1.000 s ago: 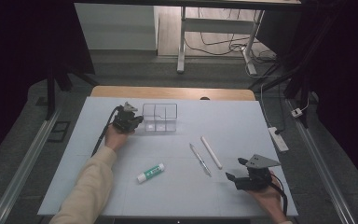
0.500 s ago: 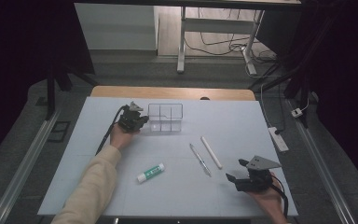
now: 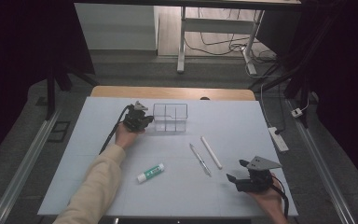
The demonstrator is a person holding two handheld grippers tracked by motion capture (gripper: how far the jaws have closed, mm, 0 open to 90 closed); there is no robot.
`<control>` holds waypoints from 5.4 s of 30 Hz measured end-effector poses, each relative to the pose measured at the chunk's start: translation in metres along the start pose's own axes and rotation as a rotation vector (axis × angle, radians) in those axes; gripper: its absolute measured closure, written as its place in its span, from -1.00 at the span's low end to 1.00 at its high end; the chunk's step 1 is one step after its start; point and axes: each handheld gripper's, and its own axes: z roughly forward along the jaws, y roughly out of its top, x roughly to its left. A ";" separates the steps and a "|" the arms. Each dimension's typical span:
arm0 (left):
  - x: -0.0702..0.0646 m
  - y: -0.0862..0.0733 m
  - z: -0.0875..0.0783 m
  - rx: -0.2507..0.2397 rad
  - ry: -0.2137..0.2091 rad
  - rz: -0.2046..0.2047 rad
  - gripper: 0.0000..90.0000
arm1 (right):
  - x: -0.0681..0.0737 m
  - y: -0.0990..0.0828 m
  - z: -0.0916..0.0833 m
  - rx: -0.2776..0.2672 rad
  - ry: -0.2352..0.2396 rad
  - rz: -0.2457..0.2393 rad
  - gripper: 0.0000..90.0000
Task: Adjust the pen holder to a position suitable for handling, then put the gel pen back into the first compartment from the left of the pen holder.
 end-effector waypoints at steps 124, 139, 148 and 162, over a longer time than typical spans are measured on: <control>-0.091 -0.066 -0.111 0.155 -0.228 0.232 -0.16 | -0.006 -0.003 -0.001 0.013 -0.013 -0.004 -0.51; -0.099 -0.064 -0.099 0.194 -0.243 0.259 -0.16 | -0.006 -0.003 -0.002 0.011 -0.016 -0.003 -0.51; -0.103 -0.065 -0.098 0.209 -0.254 0.272 -0.17 | -0.006 -0.003 -0.002 0.013 -0.014 -0.003 -0.51; -0.106 -0.075 -0.107 0.188 -0.252 0.240 -0.19 | 0.004 0.028 0.011 0.005 0.029 -0.021 -0.44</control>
